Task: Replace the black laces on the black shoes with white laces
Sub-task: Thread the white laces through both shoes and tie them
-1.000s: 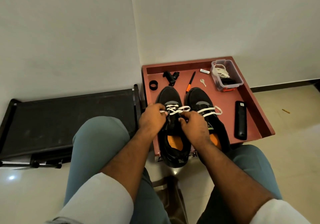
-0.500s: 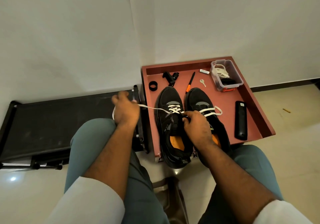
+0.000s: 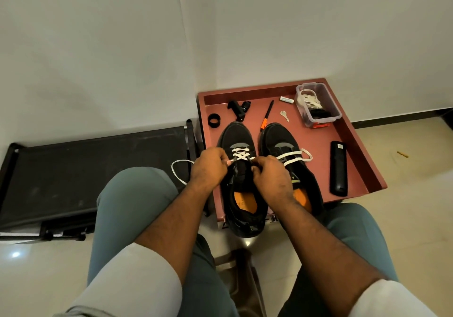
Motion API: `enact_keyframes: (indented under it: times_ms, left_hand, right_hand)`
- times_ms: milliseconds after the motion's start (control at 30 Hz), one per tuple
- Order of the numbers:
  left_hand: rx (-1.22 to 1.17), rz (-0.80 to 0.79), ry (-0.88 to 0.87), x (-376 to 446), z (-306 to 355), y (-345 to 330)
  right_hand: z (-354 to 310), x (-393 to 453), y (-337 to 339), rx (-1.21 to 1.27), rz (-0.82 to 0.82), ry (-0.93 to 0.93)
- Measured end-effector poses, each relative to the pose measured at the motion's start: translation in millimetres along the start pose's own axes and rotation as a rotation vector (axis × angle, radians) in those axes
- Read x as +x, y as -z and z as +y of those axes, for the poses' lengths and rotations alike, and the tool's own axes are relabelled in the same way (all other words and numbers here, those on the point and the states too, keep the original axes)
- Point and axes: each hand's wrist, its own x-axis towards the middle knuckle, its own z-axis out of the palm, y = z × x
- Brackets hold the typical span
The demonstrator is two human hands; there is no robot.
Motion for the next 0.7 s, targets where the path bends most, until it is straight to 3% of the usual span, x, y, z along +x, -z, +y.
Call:
enact_keyframes:
  times_ms: [233, 333, 433, 567, 700]
  left_hand:
    - [-0.018, 0.092, -0.013, 0.0, -2.2, 2.4]
    - [-0.315, 0.15, -0.016, -0.7, 3.9, 8.6]
    - [-0.53, 0.075, -0.022, -2.1, 13.2, 6.2]
    - [-0.491, -0.12, -0.131, -6.9, 18.8, -10.9]
    - [-0.356, -0.109, -0.167, -7.4, 18.3, -21.5]
  right_hand:
    - [-1.0, 3.3, 1.1, 0.015, -0.02, -0.01]
    - [1.1, 5.1, 1.1, 0.066, -0.022, -0.055]
    - [0.1, 7.1, 2.0, 0.141, -0.022, -0.117]
    - [2.6, 11.8, 0.4, 0.238, -0.035, -0.184]
    - [9.9, 18.5, -1.1, 0.368, -0.021, -0.258]
